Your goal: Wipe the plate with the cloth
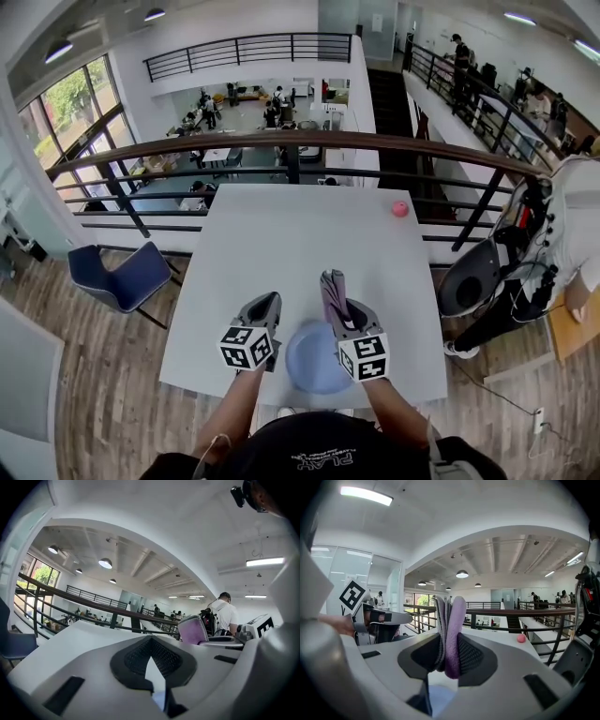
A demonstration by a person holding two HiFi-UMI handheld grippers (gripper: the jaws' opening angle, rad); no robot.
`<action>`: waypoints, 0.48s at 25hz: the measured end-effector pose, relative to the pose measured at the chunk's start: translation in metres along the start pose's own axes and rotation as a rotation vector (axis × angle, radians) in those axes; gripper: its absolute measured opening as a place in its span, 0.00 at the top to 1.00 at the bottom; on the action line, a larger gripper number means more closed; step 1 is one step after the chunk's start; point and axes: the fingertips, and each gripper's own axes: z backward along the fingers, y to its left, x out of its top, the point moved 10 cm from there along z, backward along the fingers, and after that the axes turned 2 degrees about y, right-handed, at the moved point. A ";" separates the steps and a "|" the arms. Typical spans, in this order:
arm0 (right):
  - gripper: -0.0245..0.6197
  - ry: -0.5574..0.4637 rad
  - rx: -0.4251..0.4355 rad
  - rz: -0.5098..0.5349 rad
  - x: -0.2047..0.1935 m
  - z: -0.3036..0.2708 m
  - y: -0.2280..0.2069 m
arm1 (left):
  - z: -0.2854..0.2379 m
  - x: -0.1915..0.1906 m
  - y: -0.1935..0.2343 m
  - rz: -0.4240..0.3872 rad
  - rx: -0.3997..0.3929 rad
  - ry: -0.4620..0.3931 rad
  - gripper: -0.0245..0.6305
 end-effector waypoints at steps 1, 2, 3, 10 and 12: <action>0.79 0.000 -0.003 0.001 -0.001 0.000 -0.001 | -0.001 -0.001 0.000 -0.001 0.000 0.004 0.94; 0.79 0.001 -0.005 0.002 -0.002 0.000 -0.001 | -0.001 -0.002 0.000 -0.002 0.001 0.007 0.94; 0.79 0.002 -0.007 0.004 -0.003 0.001 -0.001 | -0.001 -0.003 0.000 -0.004 0.004 0.007 0.94; 0.79 0.020 -0.014 -0.005 -0.010 0.004 -0.007 | 0.001 -0.002 -0.015 -0.035 0.017 -0.010 0.94; 0.79 0.014 -0.020 -0.002 -0.008 0.004 -0.009 | -0.001 -0.002 -0.014 -0.042 0.030 0.003 0.94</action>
